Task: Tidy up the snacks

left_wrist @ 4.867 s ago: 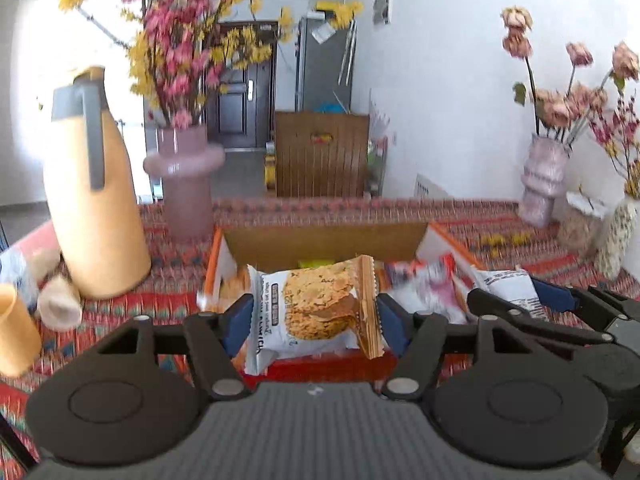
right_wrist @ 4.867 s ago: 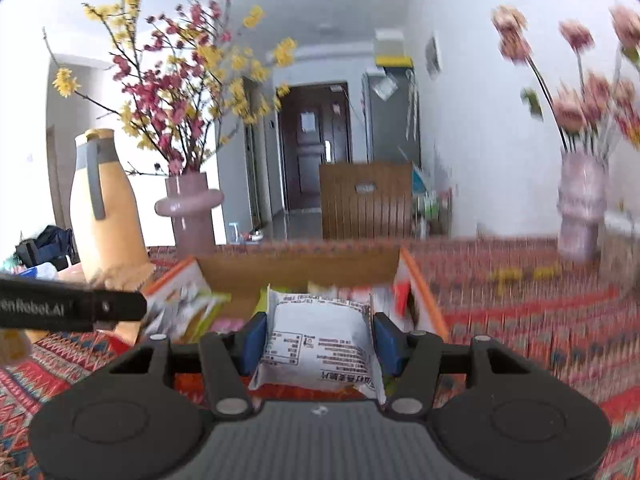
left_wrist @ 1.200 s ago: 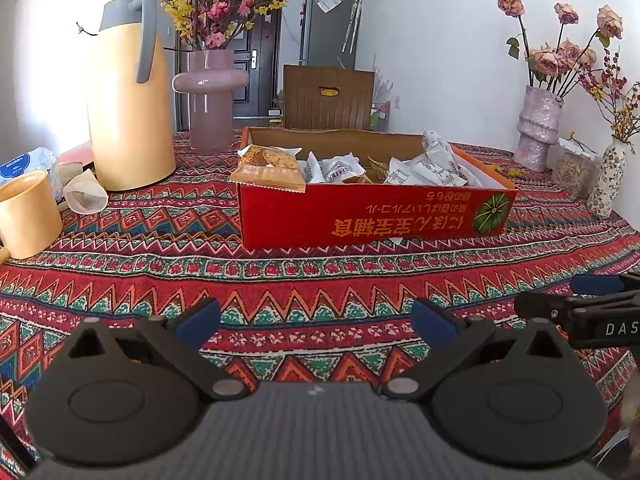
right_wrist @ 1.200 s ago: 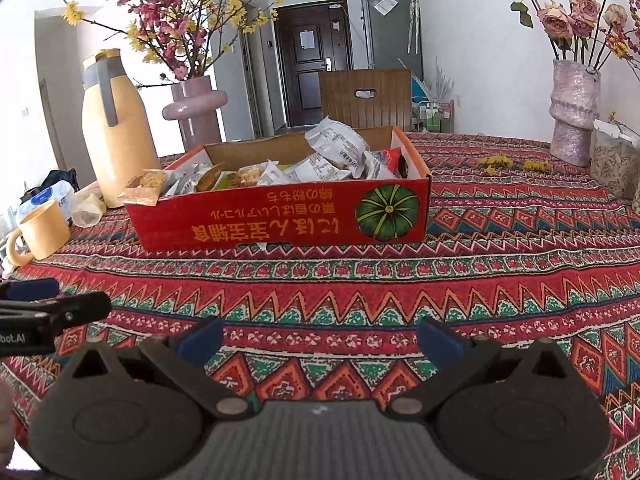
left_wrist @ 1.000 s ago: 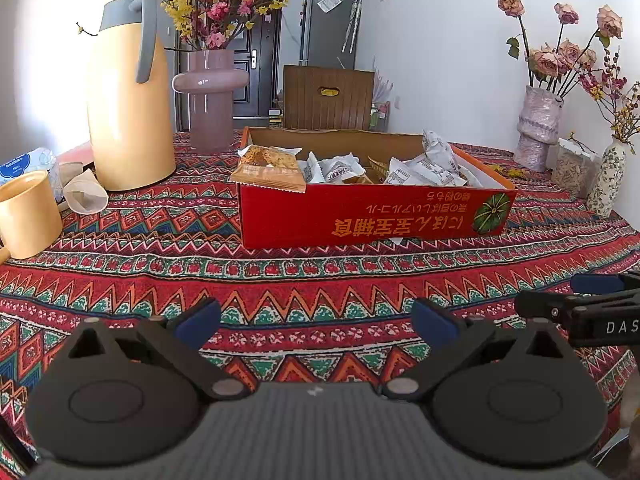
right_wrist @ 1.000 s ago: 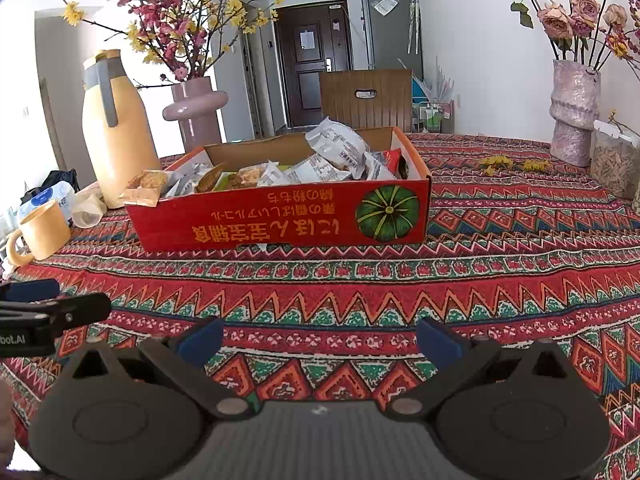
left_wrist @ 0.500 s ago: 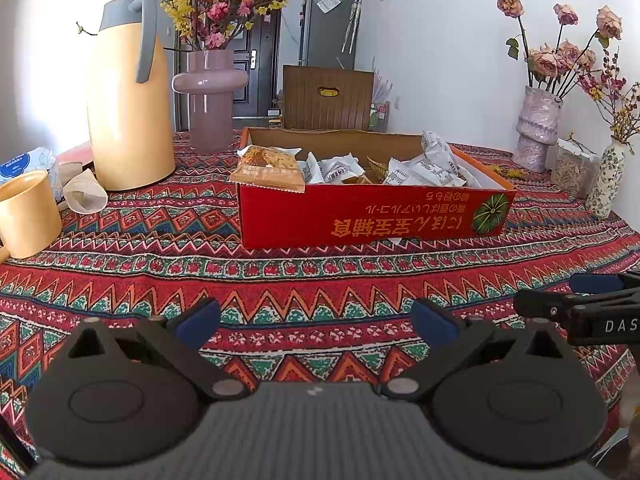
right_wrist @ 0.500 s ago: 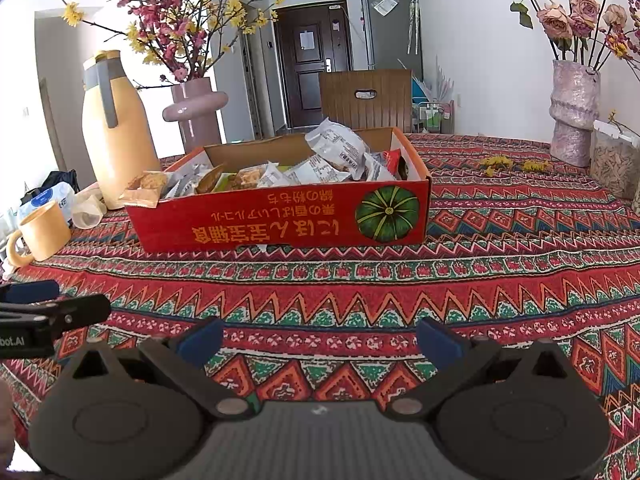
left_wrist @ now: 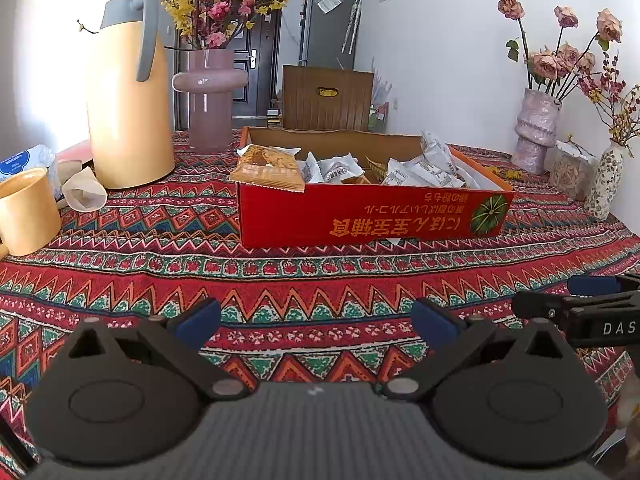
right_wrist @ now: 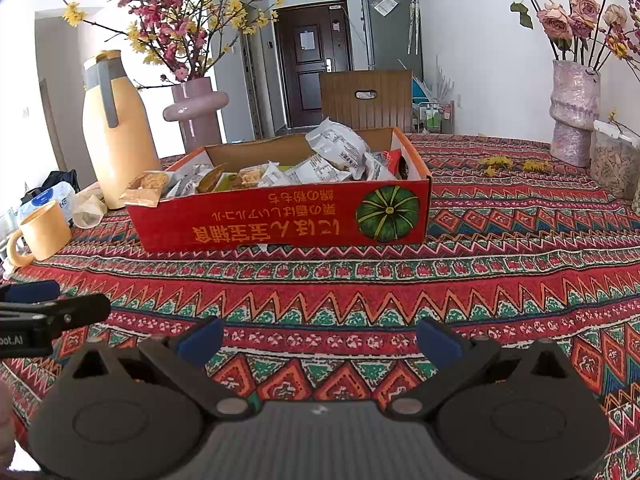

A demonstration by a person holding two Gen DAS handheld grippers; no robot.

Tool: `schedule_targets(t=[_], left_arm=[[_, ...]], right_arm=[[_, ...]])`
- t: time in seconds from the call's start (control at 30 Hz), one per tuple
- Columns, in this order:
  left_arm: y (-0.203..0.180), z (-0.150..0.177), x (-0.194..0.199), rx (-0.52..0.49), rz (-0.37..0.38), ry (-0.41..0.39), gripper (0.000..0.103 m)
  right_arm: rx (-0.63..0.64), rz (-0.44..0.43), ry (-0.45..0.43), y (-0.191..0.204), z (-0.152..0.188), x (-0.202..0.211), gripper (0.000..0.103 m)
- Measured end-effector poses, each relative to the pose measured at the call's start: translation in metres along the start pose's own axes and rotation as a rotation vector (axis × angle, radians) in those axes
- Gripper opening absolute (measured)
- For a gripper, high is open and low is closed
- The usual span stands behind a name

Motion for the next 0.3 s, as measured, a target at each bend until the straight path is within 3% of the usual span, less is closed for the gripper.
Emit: schedule_targets(t=[0.3], left_arm=[[0.0024, -0.0003, -0.0004, 0.015, 0.005, -0.003, 0.103]], right_arm=[[-0.001, 0.001, 0.006, 0.0008, 0.0019, -0.001, 0.103]])
Point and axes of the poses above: each gripper's, at about its wrist camera, not at the fingertips, and x roughly against the way its jaws point, y to its left, z to its underside, the point moved 7 cm from there along -x, roughly the way its jaws point, and after that the axes turned 11 degrees about -x, right-handed, at the moved point
